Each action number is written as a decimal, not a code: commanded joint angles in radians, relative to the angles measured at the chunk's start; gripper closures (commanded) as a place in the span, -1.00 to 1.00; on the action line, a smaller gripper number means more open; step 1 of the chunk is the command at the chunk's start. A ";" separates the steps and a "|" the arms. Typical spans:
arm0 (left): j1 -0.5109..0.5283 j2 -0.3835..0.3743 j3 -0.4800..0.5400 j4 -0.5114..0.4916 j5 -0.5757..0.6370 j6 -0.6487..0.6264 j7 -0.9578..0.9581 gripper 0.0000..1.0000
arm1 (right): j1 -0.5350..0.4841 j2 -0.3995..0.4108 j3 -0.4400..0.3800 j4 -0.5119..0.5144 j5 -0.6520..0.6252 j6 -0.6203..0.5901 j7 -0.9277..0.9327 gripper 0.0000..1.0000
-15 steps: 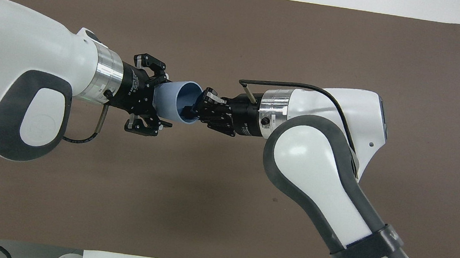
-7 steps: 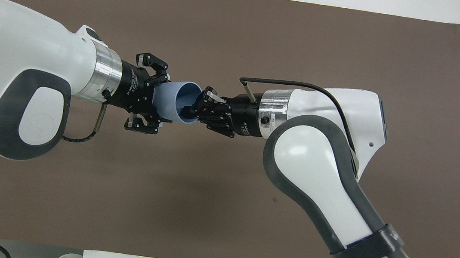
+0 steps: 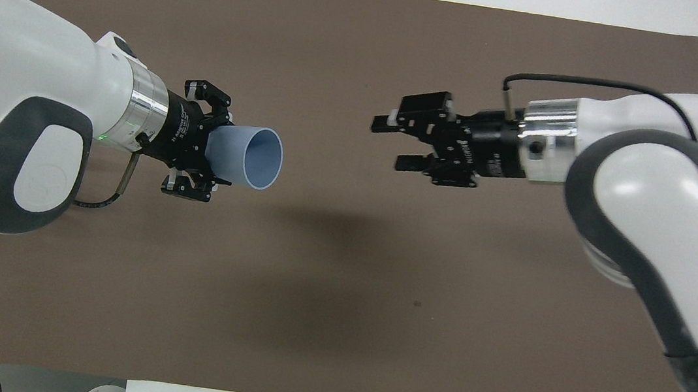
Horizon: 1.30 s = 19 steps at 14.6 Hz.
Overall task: Hang cup on cup holder
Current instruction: 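Release the cup with the right gripper while the left gripper carries it, then lower the cup onto the wire rack's top peg with the left gripper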
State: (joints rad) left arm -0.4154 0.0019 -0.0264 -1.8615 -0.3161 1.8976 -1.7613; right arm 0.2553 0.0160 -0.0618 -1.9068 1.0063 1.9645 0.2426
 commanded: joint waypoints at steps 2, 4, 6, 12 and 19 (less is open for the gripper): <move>0.043 0.007 0.000 0.024 0.297 -0.089 -0.030 1.00 | -0.126 -0.114 0.010 -0.012 -0.288 -0.090 -0.016 -1.00; 0.046 0.006 -0.001 0.016 0.498 -0.126 -0.030 1.00 | -0.180 -0.120 0.010 0.032 -0.446 -0.191 -0.017 -1.00; 0.046 0.015 -0.001 0.012 0.673 -0.146 -0.044 1.00 | -0.208 -0.119 0.010 0.104 -0.649 -0.269 -0.022 -1.00; -0.019 0.280 -0.003 0.067 1.317 -0.351 -0.204 1.00 | -0.240 -0.051 0.008 0.363 -1.065 -0.524 -0.170 -1.00; -0.003 0.388 0.008 0.162 1.663 -0.528 -0.323 1.00 | -0.300 -0.053 0.010 0.325 -1.072 -0.516 -0.258 -1.00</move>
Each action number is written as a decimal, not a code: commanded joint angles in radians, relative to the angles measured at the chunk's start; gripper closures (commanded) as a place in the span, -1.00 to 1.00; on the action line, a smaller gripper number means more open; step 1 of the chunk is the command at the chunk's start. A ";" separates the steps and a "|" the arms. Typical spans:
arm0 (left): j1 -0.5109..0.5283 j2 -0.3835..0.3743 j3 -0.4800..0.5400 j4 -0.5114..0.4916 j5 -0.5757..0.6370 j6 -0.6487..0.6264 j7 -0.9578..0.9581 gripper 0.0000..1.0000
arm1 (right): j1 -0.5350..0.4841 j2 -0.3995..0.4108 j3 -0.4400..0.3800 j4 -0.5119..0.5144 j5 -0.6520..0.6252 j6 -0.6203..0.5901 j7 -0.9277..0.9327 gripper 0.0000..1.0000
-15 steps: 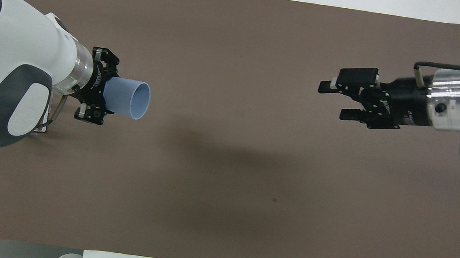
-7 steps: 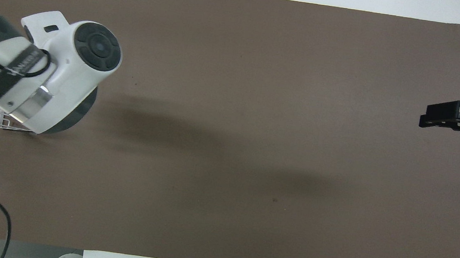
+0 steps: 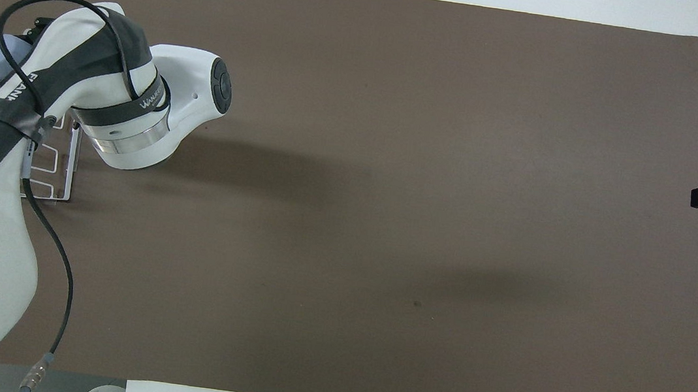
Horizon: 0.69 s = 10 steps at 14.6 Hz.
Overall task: Hang cup on cup holder
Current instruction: 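Lower the cup onto the wire rack's top peg with the left gripper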
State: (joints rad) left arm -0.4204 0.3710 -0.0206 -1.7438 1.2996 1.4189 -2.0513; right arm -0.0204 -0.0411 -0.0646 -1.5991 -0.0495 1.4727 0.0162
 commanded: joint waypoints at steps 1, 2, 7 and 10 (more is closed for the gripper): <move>0.017 0.020 0.002 0.046 0.072 -0.048 -0.071 1.00 | -0.023 0.004 0.014 0.019 -0.016 -0.025 -0.044 -1.00; 0.034 0.023 0.001 0.041 0.095 -0.052 -0.104 1.00 | -0.026 0.006 0.017 0.019 -0.007 -0.016 -0.045 -1.00; 0.080 0.060 0.001 0.021 0.125 -0.064 -0.150 1.00 | -0.009 0.015 0.009 0.030 -0.009 -0.008 -0.051 -1.00; 0.080 0.078 -0.001 0.003 0.124 -0.057 -0.185 1.00 | -0.024 -0.002 0.017 0.016 0.005 -0.008 -0.062 -1.00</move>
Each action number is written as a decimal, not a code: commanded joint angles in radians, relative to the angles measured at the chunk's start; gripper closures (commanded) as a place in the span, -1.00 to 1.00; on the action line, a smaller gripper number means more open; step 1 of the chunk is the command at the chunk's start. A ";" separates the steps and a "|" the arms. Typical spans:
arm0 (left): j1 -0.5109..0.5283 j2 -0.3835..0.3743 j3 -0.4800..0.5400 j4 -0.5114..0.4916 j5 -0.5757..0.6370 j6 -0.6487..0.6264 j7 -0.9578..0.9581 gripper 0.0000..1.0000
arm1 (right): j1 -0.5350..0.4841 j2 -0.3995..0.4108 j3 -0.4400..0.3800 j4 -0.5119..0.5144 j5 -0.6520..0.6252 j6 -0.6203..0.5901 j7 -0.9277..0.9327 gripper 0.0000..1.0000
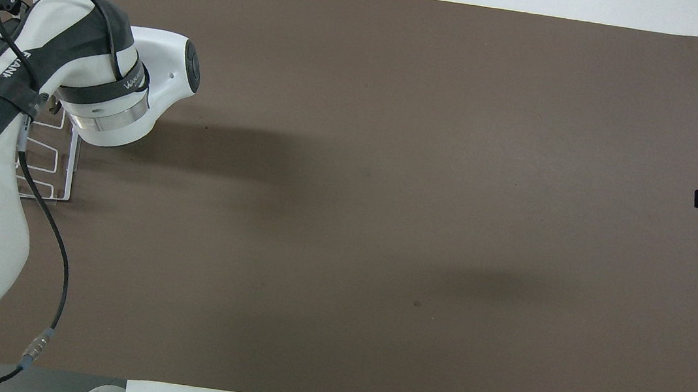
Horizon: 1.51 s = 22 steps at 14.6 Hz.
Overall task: Hang cup on cup holder
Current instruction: 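Lower the cup onto the wire rack's top peg with the left gripper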
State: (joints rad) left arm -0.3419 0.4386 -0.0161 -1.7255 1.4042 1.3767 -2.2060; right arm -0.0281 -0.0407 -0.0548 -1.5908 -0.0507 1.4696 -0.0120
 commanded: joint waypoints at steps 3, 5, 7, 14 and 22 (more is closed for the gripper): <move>0.001 0.020 -0.007 -0.028 0.012 -0.015 -0.066 1.00 | -0.015 0.002 0.007 0.006 0.006 -0.011 -0.033 -1.00; 0.009 0.031 -0.007 -0.045 0.009 -0.015 -0.086 1.00 | -0.007 -0.002 0.007 -0.001 0.006 -0.012 -0.032 -1.00; 0.020 0.035 -0.008 -0.054 0.009 -0.008 -0.103 1.00 | -0.006 -0.005 0.007 -0.011 0.006 -0.014 -0.031 -1.00; 0.043 0.041 -0.010 -0.039 -0.040 0.048 -0.106 -0.56 | -0.006 -0.005 0.007 -0.011 0.006 -0.012 -0.029 -1.00; 0.032 0.005 -0.010 0.084 -0.086 0.057 -0.061 -0.99 | -0.007 -0.005 0.007 -0.011 0.006 -0.012 -0.029 -1.00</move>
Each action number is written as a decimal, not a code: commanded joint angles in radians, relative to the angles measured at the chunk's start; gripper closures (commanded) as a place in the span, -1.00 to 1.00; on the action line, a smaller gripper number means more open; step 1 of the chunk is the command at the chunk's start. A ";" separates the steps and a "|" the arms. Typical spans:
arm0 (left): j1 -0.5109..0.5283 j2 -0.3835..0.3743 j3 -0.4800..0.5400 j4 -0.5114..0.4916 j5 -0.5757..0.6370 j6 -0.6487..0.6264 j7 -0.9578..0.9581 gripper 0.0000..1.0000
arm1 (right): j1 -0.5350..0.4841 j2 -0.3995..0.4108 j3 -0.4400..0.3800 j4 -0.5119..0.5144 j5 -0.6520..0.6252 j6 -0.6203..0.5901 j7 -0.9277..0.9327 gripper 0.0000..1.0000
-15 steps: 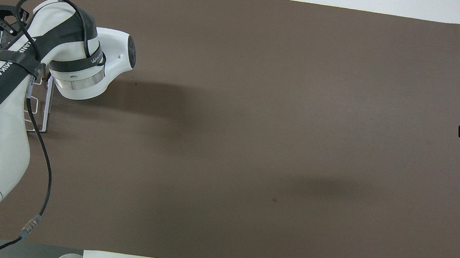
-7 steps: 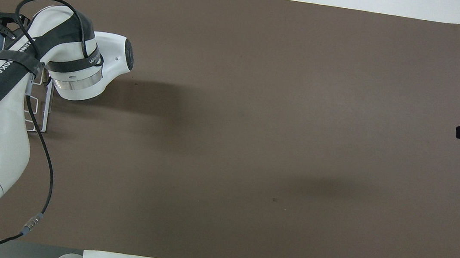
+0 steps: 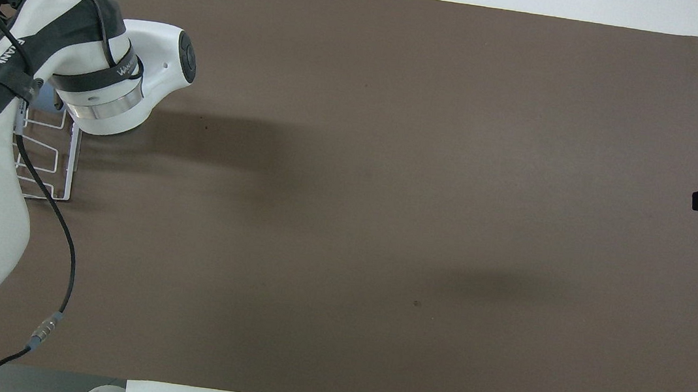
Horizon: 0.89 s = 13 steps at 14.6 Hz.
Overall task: Hang cup on cup holder
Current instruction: 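Lower the cup onto the wire rack's top peg with the left gripper, then open the left gripper and withdraw it from the hung cup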
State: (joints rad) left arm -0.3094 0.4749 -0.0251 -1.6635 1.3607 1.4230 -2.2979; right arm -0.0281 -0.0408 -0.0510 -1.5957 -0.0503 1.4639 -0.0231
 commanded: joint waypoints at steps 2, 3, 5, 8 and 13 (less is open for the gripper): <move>0.009 -0.108 -0.004 0.022 -0.102 0.034 0.145 -0.99 | -0.006 -0.005 0.003 -0.006 0.006 -0.007 -0.018 -1.00; 0.012 -0.151 -0.003 0.021 -0.156 0.068 0.219 -0.99 | -0.006 -0.005 0.003 -0.006 0.006 -0.007 -0.018 -1.00; 0.039 -0.215 -0.001 0.018 -0.241 0.126 0.357 -0.99 | -0.006 -0.005 0.003 -0.006 0.006 -0.007 -0.018 -1.00; 0.088 -0.274 -0.001 0.024 -0.397 0.158 0.614 -0.99 | -0.006 -0.005 0.003 -0.006 0.006 -0.007 -0.018 -1.00; 0.220 -0.315 0.007 0.085 -0.777 0.315 1.137 -0.99 | -0.006 -0.005 0.003 -0.006 0.006 -0.007 -0.018 -1.00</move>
State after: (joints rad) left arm -0.1261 0.1757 -0.0161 -1.5944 0.6961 1.7107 -1.3366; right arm -0.0281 -0.0408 -0.0510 -1.5957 -0.0503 1.4639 -0.0231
